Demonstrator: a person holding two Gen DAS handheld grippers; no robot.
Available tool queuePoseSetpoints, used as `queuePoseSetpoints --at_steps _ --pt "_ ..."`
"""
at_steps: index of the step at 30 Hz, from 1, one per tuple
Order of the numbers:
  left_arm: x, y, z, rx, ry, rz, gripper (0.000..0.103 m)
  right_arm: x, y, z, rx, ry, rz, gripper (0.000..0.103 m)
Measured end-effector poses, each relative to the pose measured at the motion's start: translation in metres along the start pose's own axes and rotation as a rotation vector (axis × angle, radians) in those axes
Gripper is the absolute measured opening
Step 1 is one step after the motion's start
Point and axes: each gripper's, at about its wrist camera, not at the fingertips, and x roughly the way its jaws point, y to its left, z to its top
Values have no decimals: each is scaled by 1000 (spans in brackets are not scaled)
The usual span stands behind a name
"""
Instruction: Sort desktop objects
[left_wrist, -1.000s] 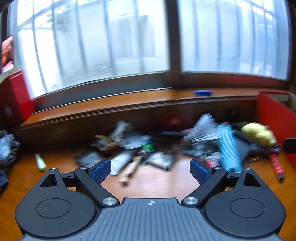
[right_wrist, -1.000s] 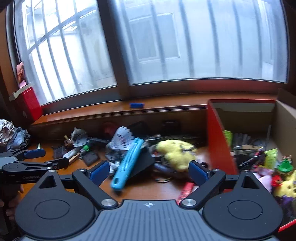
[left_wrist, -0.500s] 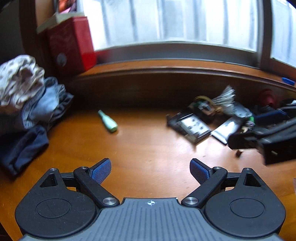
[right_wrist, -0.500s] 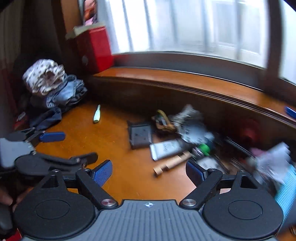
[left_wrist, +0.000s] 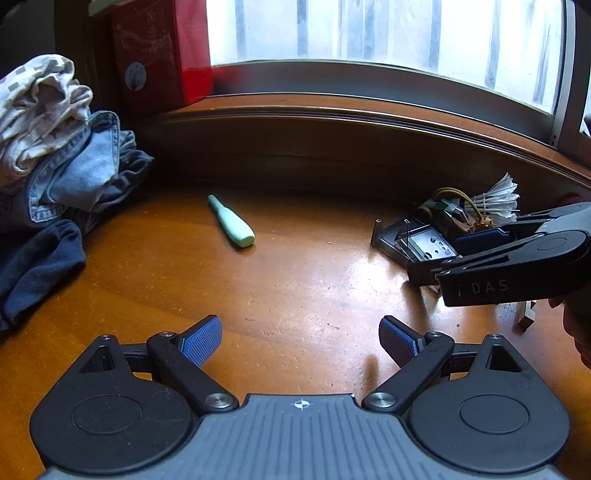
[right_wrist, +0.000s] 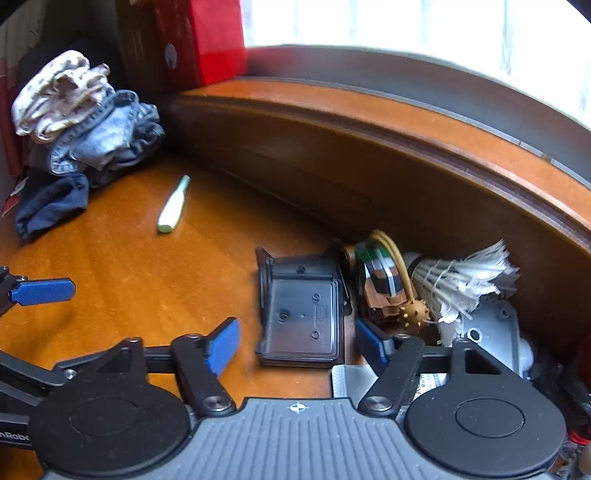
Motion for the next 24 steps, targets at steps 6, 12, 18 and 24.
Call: queuePoseSetpoints --at_steps 6,12,18,24 --pt "10 -11 10 82 -24 -26 92 -14 -9 -4 45 -38 5 52" --pt "34 -33 35 220 -90 -113 93 -69 -28 -18 151 -111 17 52" --pt "67 -50 56 232 -114 -184 69 -115 -50 -46 251 -143 -58 52" --pt "74 -51 60 213 -61 -216 34 -126 -67 -72 349 -125 -111 52"
